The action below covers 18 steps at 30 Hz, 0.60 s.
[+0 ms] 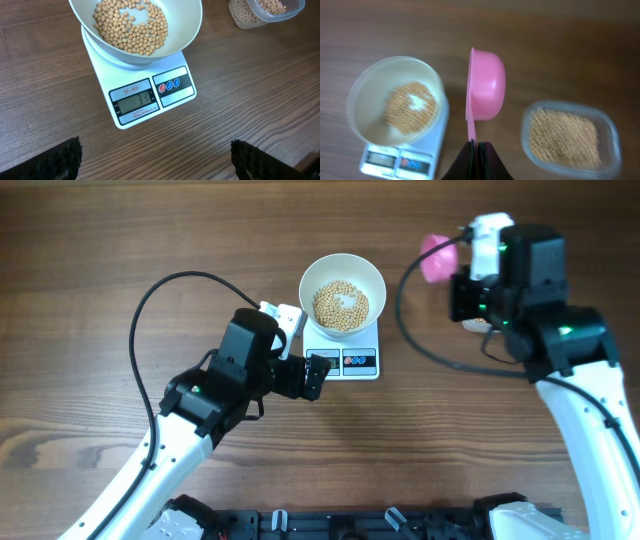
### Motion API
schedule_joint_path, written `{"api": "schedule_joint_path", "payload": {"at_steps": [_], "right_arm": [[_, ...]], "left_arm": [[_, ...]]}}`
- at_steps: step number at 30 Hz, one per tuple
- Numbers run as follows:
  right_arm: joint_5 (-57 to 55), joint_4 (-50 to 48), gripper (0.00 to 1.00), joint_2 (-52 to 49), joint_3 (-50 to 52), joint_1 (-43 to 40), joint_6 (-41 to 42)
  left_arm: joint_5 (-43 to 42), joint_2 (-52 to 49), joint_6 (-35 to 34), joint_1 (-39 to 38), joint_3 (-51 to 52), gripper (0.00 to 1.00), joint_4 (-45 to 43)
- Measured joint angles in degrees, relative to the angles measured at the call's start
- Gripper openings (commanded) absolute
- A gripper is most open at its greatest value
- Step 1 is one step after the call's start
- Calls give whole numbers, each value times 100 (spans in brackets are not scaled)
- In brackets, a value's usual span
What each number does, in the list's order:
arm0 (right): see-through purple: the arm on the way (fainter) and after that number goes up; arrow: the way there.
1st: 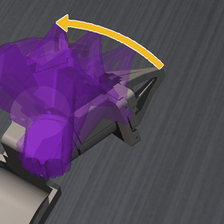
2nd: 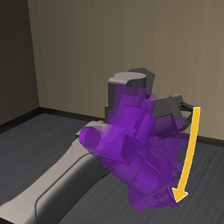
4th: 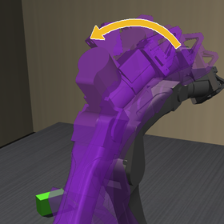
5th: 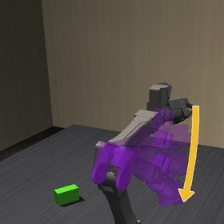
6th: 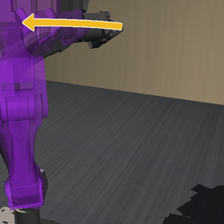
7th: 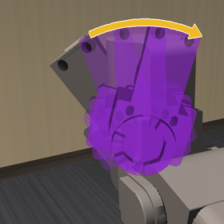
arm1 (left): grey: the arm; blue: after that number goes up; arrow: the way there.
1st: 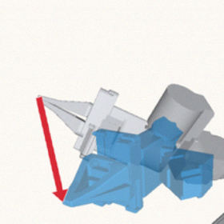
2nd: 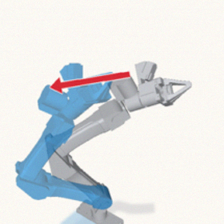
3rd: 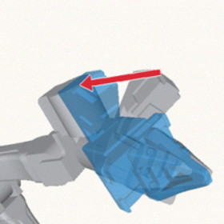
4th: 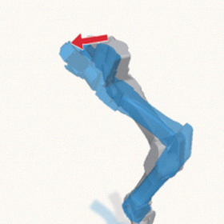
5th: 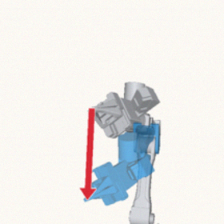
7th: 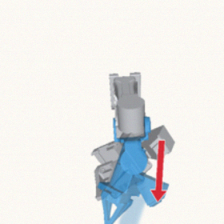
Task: Scoop item into bowl and weigh 150g on scale
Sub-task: 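Lift the emptied scoop up and right toward the soybean tub, then hold the pink scoop above the soybean tub with the right gripper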
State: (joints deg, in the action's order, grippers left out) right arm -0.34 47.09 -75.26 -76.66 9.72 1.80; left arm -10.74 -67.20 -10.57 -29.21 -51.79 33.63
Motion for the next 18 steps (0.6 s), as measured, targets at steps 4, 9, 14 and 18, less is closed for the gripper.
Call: {"api": "schedule_joint_path", "payload": {"at_steps": [4,9,14,18], "right_arm": [[-354,315,4,-17,2,-789,7],[-468,313,4,-72,17,-1362,-317],[-479,310,4,-389,24,-1464,-595],[-479,310,4,-935,35,-1464,-662]], "left_arm": [[0,2,0,0,0,100,0],[0,2,0,0,0,100,0],[0,2,0,0,0,100,0],[0,0,0,0,0,100,0]]}}
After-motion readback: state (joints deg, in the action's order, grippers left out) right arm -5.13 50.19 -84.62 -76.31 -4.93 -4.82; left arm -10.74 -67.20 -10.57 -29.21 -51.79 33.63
